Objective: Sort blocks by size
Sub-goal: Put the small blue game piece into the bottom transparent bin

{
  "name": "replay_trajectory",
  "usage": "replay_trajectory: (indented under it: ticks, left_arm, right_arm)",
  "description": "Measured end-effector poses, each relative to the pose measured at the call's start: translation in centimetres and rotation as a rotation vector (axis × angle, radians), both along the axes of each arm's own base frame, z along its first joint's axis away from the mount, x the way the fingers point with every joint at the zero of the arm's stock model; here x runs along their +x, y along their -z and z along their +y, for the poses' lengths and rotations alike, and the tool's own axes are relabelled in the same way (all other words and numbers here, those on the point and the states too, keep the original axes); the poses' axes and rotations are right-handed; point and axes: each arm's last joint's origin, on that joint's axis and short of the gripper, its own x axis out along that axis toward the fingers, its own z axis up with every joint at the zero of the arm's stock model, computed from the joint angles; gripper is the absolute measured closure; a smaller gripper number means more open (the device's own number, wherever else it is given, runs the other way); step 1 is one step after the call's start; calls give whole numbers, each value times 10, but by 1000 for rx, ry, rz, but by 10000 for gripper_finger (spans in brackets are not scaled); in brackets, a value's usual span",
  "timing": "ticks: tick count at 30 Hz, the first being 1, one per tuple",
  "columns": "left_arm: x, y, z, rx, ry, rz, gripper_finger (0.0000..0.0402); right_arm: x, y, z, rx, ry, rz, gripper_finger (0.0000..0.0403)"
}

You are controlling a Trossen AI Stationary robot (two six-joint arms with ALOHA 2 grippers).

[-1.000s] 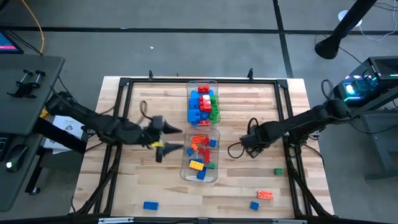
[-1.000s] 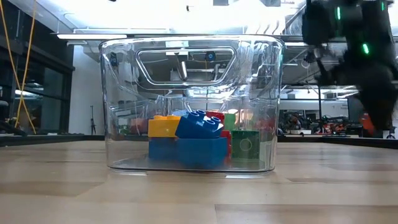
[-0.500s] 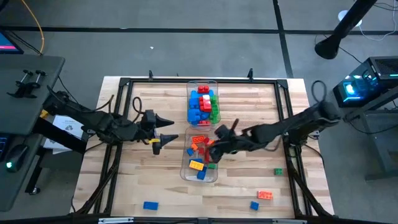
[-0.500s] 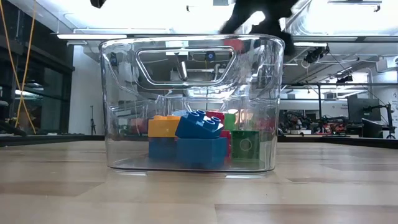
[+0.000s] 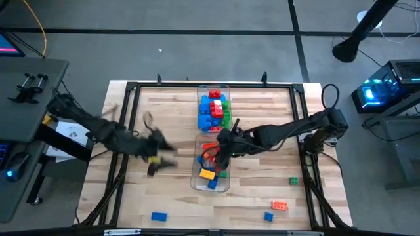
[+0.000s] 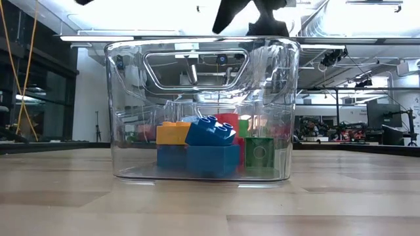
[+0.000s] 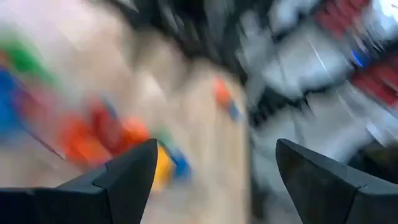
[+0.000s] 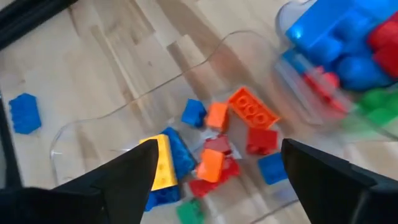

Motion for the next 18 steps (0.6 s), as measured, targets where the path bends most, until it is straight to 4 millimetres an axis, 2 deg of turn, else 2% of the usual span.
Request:
replay_trajectory:
  ticks: [3, 5, 8, 11, 13, 18]
  left_arm:
    - [4, 26, -38, -105, 173, 198, 94]
    - [3, 46, -71, -93, 267, 329, 99]
    - [-6, 79, -114, 107, 387, 581, 105]
    - [-17, 106, -142, 335, 408, 796, 108]
    - [-18, 117, -161, 389, 420, 812, 108]
    - [-18, 127, -206, 424, 503, 705, 108]
  right_arm:
    - [-2, -9, -2, -54, 3, 21, 66]
    - [-4, -9, -3, -82, 13, 45, 65]
    - [-7, -7, -6, -96, 21, 76, 65]
    - [-9, -5, -9, -107, 27, 112, 65]
    - [-10, -5, -12, -111, 33, 128, 65]
    - [-10, -4, -18, -111, 29, 149, 64]
